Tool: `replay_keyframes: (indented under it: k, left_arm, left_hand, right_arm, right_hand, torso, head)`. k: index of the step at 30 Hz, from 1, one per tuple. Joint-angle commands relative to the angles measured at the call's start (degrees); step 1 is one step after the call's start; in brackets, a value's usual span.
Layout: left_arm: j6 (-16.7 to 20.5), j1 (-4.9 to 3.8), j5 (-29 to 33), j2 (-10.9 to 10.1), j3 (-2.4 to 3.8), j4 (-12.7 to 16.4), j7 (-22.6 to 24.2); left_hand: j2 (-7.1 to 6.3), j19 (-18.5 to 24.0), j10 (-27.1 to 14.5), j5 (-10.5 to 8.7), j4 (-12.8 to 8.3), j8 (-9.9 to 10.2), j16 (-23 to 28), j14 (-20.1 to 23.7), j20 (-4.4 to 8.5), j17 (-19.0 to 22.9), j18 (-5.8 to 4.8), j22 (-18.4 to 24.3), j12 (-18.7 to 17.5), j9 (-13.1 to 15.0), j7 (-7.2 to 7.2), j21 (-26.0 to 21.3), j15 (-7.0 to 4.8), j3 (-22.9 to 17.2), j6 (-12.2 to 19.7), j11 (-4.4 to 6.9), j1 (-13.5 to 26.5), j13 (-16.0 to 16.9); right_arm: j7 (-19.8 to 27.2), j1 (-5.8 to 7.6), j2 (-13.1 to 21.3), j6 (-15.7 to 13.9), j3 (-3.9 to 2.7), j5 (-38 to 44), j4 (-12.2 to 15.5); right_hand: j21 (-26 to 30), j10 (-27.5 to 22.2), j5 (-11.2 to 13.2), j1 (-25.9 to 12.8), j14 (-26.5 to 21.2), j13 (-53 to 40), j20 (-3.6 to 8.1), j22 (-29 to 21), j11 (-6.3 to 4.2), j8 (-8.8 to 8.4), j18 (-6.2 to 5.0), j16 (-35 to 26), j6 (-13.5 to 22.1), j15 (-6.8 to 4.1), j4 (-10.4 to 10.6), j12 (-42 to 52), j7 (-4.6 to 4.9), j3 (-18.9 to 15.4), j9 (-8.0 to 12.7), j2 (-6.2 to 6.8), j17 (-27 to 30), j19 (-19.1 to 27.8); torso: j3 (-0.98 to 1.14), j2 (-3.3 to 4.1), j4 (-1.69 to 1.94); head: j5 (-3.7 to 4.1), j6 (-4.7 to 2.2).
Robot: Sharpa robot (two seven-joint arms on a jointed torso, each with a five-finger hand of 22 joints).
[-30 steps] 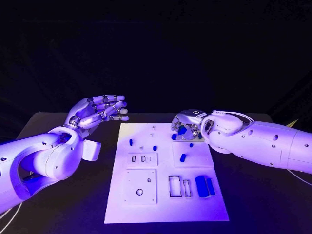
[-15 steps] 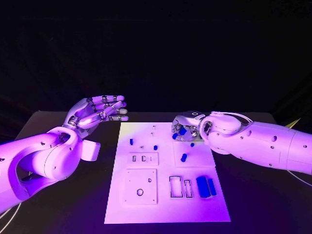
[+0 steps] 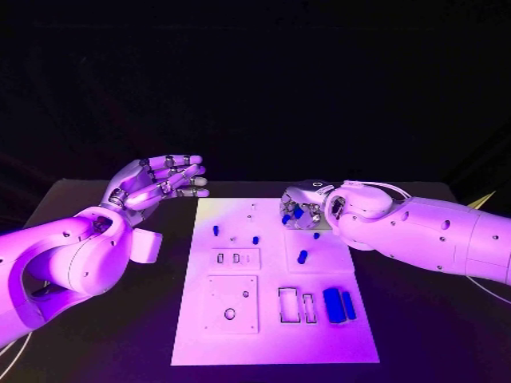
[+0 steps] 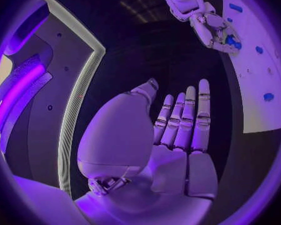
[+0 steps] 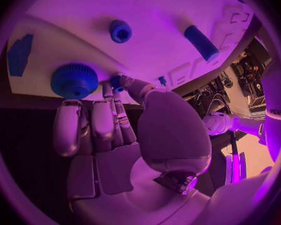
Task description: Assemble the parts on the task board
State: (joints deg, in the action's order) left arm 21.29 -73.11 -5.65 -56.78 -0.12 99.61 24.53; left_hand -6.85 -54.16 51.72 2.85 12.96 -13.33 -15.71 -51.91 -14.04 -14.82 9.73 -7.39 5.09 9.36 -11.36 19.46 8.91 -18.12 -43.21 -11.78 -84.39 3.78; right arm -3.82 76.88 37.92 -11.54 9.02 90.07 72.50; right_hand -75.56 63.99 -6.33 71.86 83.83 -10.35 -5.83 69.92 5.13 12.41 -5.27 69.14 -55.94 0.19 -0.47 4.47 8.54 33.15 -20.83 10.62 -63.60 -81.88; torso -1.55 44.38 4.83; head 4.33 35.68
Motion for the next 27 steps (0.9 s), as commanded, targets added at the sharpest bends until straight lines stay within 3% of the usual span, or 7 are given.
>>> replay_keyframes:
  k: [1, 10, 17, 27]
  left_arm:
    - [-1.2, -0.15, 0.2, 0.0, 0.06, 0.2, 0.0]
    - [-1.3, -0.19, 0.3, -0.1, 0.06, -0.1, -0.3]
    - [-1.4, -0.22, 0.3, -0.1, 0.05, -0.5, -0.6]
    - [-1.5, -0.31, 0.4, -0.1, 0.05, -0.8, -1.0]
  left_hand:
    - [-0.12, -0.3, 0.3, 0.24, 0.1, 0.1, -0.1, 0.1, 0.04, -0.1, 0.66, -0.1, -0.3, 0.0, -3.74, 0.4, 0.05, -0.1, -0.1, -0.25, 0.5, 0.0]
    - [0.01, -0.4, 0.2, 0.24, 0.1, 0.1, -0.2, 0.1, 0.05, -0.2, 0.65, -0.1, -0.4, 0.0, -3.76, 0.5, 0.05, -0.2, 0.0, -0.26, 0.4, 0.0]
    - [0.07, -0.4, 0.1, 0.23, -0.1, 0.2, -0.2, 0.2, 0.07, -0.4, 0.64, -0.1, -0.6, 0.0, -3.81, 0.6, 0.06, -0.3, 0.1, -0.30, 0.2, 0.0]
    - [0.09, -0.4, 0.1, 0.23, -0.3, 0.2, -0.2, 0.2, 0.08, -0.5, 0.63, -0.1, -0.7, 0.0, -3.84, 0.6, 0.07, -0.4, 0.2, -0.32, 0.1, 0.0]
  right_arm:
    - [-0.1, -0.20, 0.0, -0.7, 0.14, 0.6, 0.2]
    - [-0.6, -0.18, 0.8, -5.9, 0.07, 0.1, 1.9]
    - [-2.7, 0.43, 0.4, -8.5, -0.19, 0.4, 3.1]
    - [-6.4, 1.27, -3.1, -11.0, -0.32, 2.0, 0.9]
  right_hand:
    - [-0.4, 0.9, -0.2, -0.3, 1.5, 0.0, 0.00, 0.4, -0.06, 0.38, 1.18, 0.5, -0.7, -0.05, 0.1, -0.1, -0.22, 0.6, -0.2, -0.42, -0.2, -0.4]
    - [-3.3, 4.2, 0.5, 0.3, 1.9, -0.4, 0.60, 4.2, -1.14, 2.64, 1.80, 2.8, -3.3, -0.90, 0.1, 0.4, -1.42, 2.7, -2.6, -2.32, -2.1, -1.5]
    - [-3.7, 4.7, 0.6, 0.4, 1.9, -0.5, 0.74, 4.8, -1.35, 3.28, 1.90, 3.1, -3.7, -1.05, -0.1, 0.4, -1.67, 2.9, -3.2, -2.47, -2.3, -1.6]
    - [-3.8, 4.7, 0.6, 0.4, 1.9, -0.4, 0.77, 4.9, -1.35, 3.41, 1.91, 3.2, -3.7, -1.06, -0.2, 0.3, -1.67, 2.9, -3.4, -2.39, -2.4, -1.6]
  torso:
    - [0.05, 0.18, -0.07]
    - [0.02, 0.33, 0.14]
    - [0.05, 0.35, 0.06]
    - [-0.02, 0.59, 0.51]
  head:
    - [-0.01, -0.17]
    - [0.19, -0.86]
    - [0.12, -1.38]
    - [0.27, -1.81]
